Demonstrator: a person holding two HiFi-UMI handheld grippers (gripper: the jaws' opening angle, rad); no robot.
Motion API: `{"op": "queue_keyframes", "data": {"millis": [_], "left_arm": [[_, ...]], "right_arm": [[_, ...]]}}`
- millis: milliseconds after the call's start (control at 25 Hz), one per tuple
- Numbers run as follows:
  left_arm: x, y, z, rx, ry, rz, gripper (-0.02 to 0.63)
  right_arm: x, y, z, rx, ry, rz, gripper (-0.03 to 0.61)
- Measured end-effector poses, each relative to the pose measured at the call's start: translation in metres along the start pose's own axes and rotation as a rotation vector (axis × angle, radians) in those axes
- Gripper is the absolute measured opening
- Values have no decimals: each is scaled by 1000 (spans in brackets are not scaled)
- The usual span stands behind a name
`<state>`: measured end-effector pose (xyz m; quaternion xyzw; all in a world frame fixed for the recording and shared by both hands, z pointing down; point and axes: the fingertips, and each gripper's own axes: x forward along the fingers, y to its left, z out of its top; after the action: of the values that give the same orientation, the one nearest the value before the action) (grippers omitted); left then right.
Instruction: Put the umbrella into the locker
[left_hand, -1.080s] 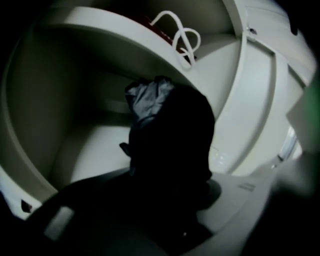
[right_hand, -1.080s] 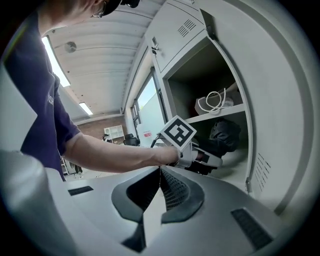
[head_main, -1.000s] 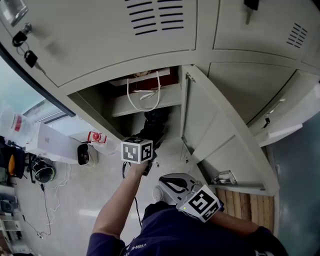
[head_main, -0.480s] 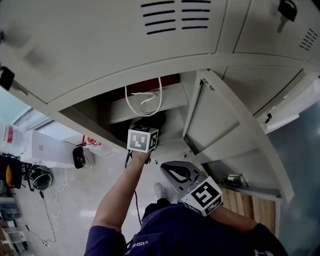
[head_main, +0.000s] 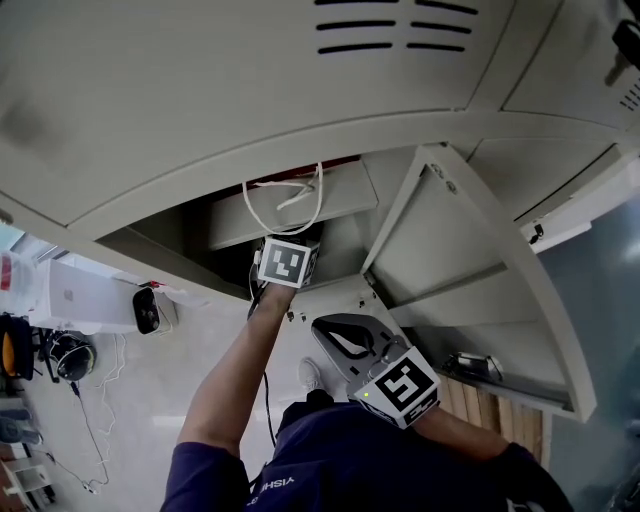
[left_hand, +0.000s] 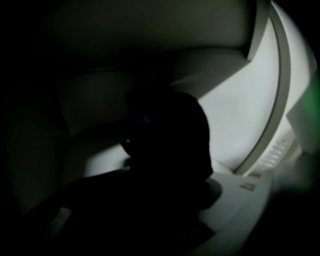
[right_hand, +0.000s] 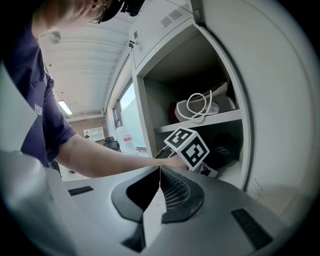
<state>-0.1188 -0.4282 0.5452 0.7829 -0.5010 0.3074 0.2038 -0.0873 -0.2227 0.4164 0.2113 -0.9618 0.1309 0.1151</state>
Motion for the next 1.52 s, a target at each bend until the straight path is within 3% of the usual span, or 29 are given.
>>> {"op": "queue_keyframes", "data": {"millis": [400,840,1120,1520], "left_arm": [[7,11,-5,73,43,68,237],[-7,-2,2,185,-34,114,417],[-39,-9,-3,185,-96,157,436],[-111,-44,-11,89,-245,123,434]], "right_arm": [[8,-1,-4,22,22,19,8],[3,6,-15,48,29,40,8],[-5,10,-25,67,31,53,8],[-10,21,-45,69,55,64,8]]}}
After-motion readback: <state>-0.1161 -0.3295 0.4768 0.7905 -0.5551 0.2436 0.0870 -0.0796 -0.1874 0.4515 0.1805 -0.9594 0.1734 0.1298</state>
